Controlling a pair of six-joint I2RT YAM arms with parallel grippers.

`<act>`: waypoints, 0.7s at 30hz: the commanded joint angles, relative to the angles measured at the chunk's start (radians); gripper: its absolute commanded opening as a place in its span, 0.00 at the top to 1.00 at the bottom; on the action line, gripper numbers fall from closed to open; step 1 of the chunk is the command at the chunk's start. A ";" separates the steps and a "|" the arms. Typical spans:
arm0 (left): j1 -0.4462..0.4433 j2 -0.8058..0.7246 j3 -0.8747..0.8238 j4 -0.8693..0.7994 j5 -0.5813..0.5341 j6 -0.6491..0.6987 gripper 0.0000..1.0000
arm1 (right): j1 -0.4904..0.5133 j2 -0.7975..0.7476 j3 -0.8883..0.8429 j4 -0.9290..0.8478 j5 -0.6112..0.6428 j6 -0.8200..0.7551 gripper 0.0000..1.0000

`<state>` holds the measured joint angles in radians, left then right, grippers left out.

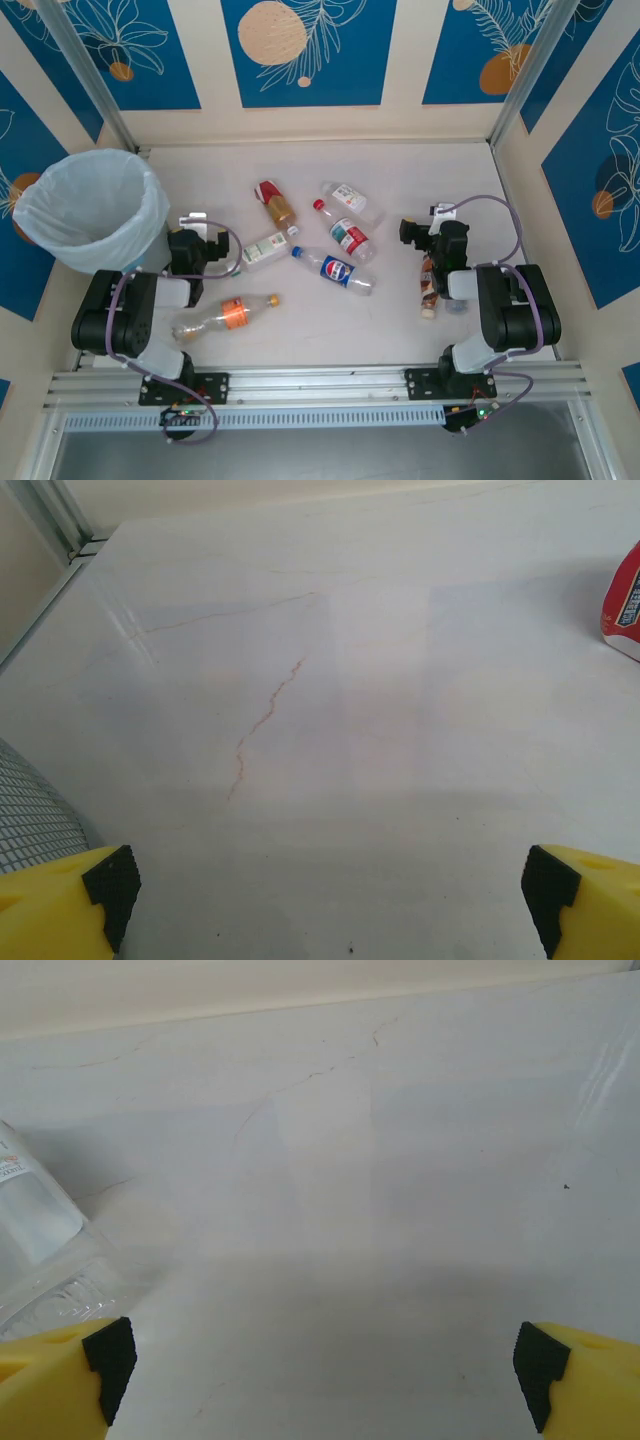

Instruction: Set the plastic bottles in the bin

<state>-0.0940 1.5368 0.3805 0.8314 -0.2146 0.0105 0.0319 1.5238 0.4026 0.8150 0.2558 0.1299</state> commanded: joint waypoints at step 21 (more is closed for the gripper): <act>-0.006 -0.003 0.004 0.033 -0.010 0.005 0.01 | -0.010 -0.005 -0.011 0.036 -0.003 0.012 0.01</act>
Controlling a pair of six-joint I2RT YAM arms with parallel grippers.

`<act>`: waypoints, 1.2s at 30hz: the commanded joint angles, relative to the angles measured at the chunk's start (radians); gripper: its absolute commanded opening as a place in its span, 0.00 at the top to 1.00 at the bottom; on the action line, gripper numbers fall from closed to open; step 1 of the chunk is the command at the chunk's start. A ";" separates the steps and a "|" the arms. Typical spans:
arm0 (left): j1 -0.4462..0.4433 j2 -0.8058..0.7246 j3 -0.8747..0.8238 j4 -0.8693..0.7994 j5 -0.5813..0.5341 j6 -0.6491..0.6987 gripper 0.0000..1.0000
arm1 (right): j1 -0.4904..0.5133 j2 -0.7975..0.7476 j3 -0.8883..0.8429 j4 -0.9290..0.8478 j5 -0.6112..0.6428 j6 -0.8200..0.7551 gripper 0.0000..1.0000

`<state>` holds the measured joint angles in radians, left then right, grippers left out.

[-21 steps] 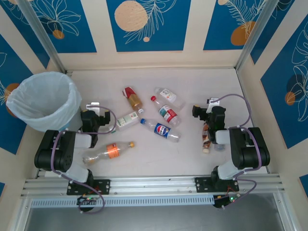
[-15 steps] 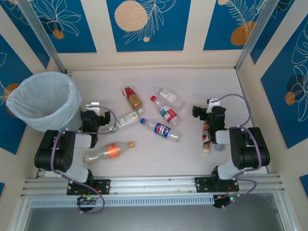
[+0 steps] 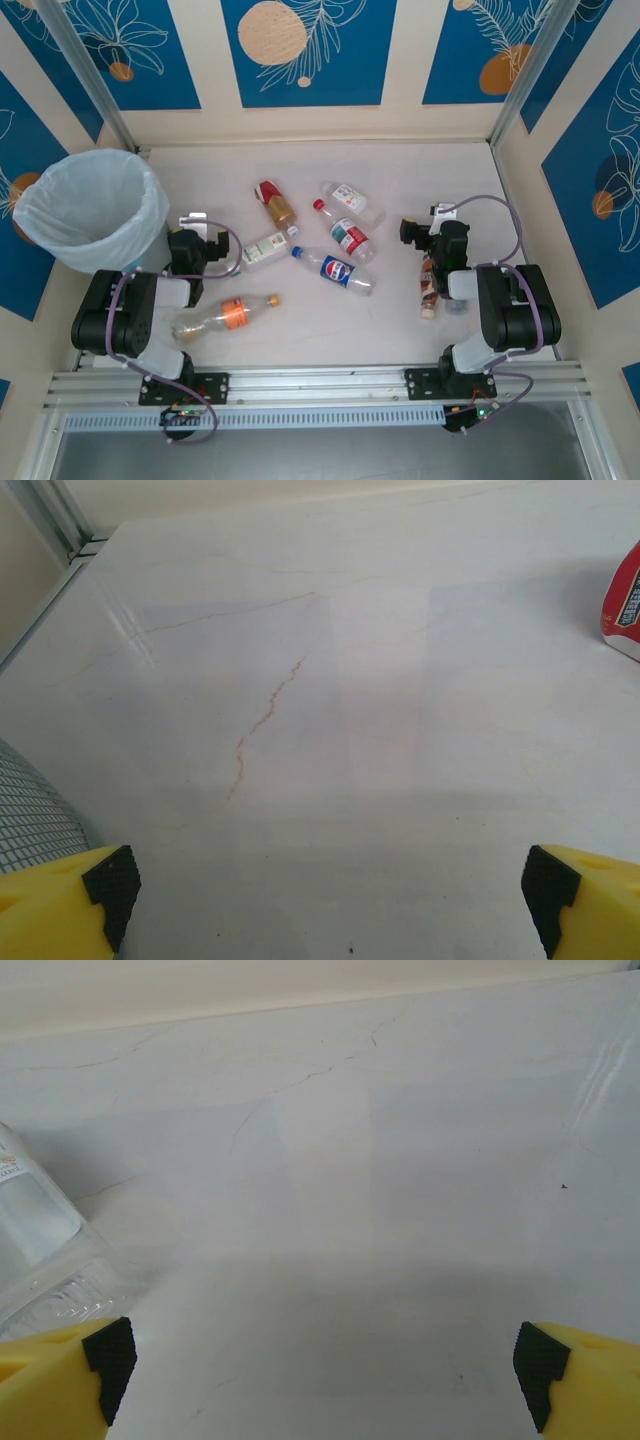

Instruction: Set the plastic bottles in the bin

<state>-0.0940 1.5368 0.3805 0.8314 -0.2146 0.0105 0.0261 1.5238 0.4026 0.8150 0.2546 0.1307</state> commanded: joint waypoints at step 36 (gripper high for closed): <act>-0.167 -0.521 0.412 -1.371 -0.195 -0.786 0.01 | -0.024 -0.390 0.178 -0.611 -0.011 0.328 0.01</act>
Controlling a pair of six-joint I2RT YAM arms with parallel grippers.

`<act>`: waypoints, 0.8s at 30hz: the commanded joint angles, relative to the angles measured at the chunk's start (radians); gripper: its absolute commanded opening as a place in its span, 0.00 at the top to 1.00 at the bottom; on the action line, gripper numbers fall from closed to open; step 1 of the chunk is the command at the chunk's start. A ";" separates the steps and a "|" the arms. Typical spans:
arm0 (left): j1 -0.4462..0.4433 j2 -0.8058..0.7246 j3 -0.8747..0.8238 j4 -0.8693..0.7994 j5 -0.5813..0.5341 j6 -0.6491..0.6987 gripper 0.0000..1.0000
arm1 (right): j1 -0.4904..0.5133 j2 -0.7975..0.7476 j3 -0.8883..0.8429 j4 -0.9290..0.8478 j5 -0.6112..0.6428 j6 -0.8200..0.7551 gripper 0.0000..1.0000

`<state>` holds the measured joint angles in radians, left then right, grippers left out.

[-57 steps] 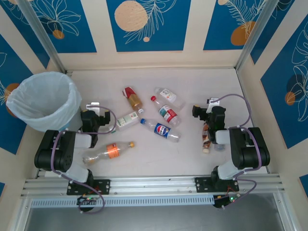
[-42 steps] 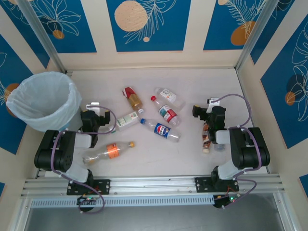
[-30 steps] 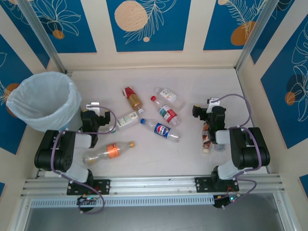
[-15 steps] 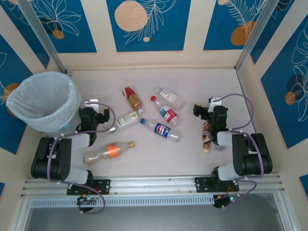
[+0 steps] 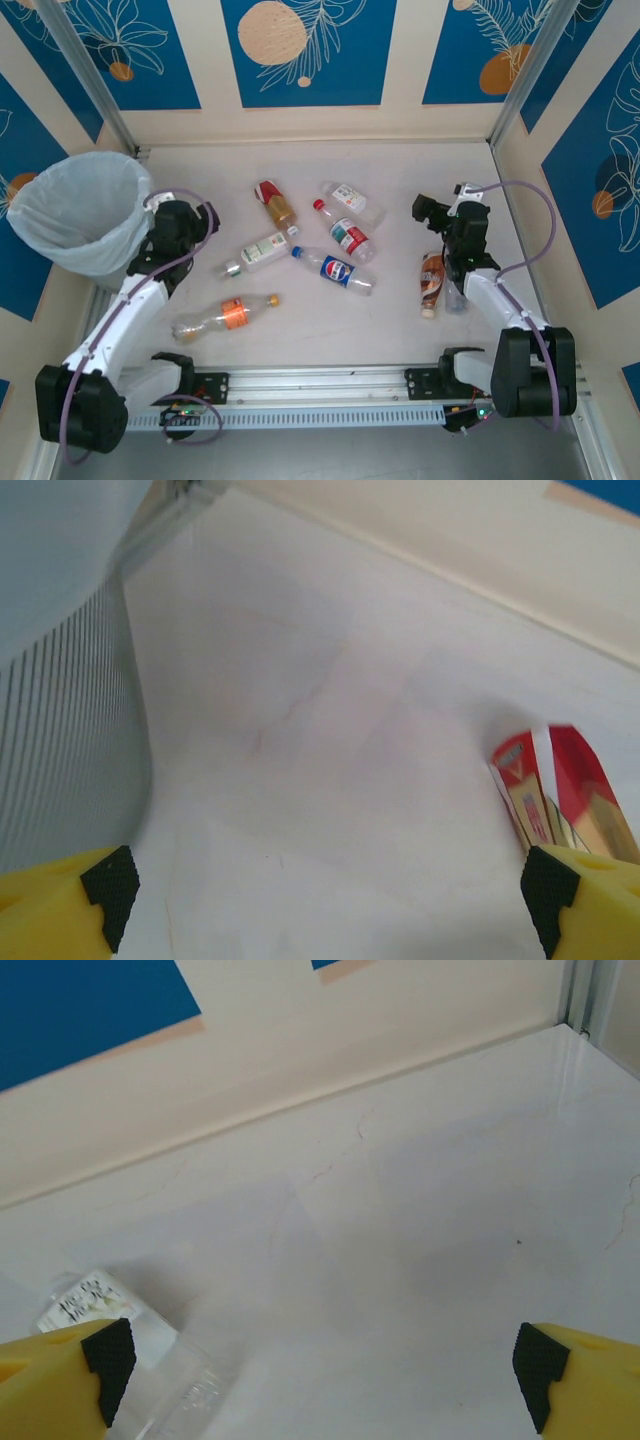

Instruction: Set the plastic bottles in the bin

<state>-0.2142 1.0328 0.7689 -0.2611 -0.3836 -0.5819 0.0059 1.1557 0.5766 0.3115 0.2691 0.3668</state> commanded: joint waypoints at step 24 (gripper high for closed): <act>-0.379 -0.093 -0.037 -0.757 0.198 -1.055 0.01 | -0.004 -0.026 -0.027 -0.129 0.049 0.172 0.01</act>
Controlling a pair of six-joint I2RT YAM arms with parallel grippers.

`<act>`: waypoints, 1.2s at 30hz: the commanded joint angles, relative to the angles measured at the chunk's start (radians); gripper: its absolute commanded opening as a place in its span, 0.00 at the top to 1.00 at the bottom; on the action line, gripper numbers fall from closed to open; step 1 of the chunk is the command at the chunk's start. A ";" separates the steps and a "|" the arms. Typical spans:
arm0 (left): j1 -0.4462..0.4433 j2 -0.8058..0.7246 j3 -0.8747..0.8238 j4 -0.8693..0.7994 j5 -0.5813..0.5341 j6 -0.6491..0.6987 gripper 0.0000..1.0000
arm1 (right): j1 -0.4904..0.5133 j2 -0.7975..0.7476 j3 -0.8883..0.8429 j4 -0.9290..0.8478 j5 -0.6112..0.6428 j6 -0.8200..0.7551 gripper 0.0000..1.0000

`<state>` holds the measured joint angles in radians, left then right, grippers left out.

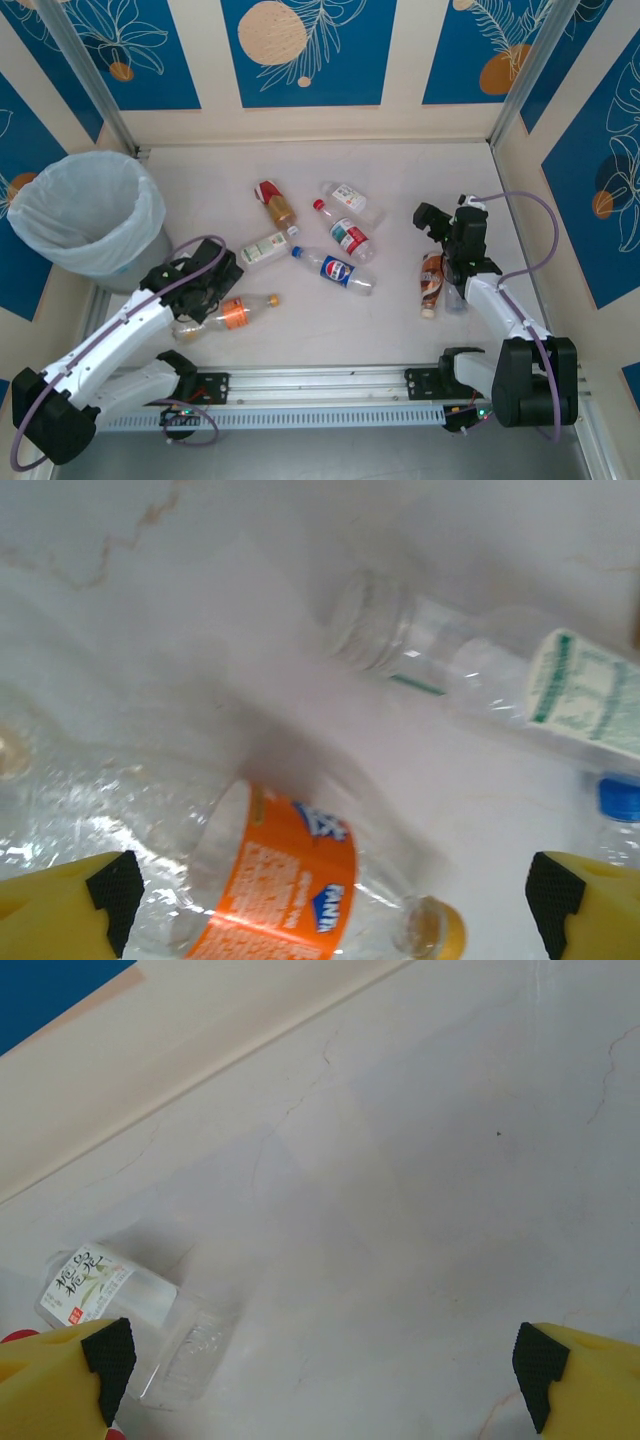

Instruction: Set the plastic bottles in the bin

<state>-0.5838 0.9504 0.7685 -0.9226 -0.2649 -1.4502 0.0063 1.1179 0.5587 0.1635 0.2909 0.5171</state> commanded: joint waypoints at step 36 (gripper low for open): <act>-0.033 0.040 -0.340 0.196 -0.073 -0.575 0.10 | -0.003 0.055 0.015 -0.036 0.035 0.020 0.01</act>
<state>-0.6117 0.9733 0.4423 -0.7662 -0.3111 -2.0033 0.0063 1.1706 0.5591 0.1329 0.3115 0.5243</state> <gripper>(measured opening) 0.902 0.992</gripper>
